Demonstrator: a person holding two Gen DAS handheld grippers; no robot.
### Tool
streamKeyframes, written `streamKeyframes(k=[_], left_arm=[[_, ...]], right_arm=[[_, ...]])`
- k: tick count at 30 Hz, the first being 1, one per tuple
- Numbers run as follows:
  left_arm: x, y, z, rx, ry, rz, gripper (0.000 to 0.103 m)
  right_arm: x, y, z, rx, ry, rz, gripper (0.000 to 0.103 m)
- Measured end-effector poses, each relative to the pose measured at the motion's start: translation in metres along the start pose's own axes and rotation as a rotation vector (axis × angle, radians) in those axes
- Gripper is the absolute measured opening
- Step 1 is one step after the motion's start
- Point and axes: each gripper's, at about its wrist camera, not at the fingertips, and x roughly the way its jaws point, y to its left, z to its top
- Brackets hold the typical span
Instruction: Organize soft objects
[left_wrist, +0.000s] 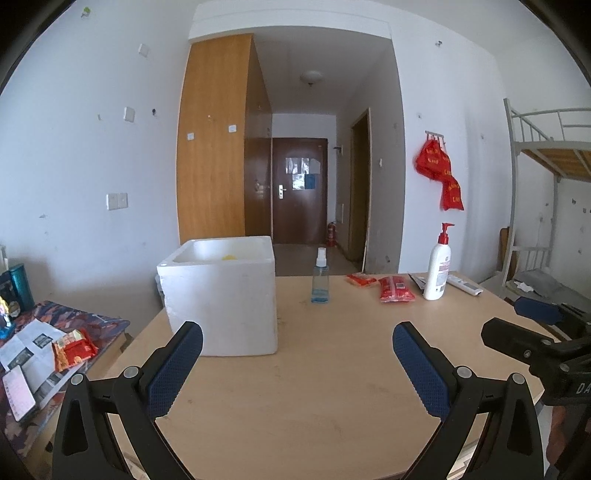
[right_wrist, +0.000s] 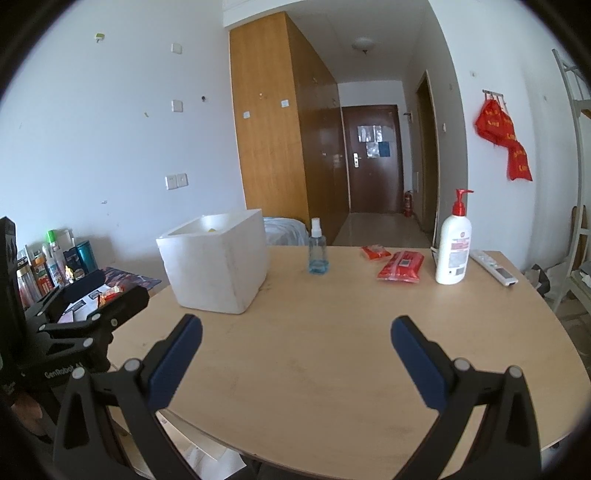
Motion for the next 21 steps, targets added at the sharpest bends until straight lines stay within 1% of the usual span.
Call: streamKeyframes(k=[21], left_arm=[[-0.0029, -0.0005, -0.0004, 0.0, 0.002, -0.013, 0.103]], right_arm=[[-0.003, -0.0012, 0.0001, 0.002, -0.005, -0.006, 0.103]])
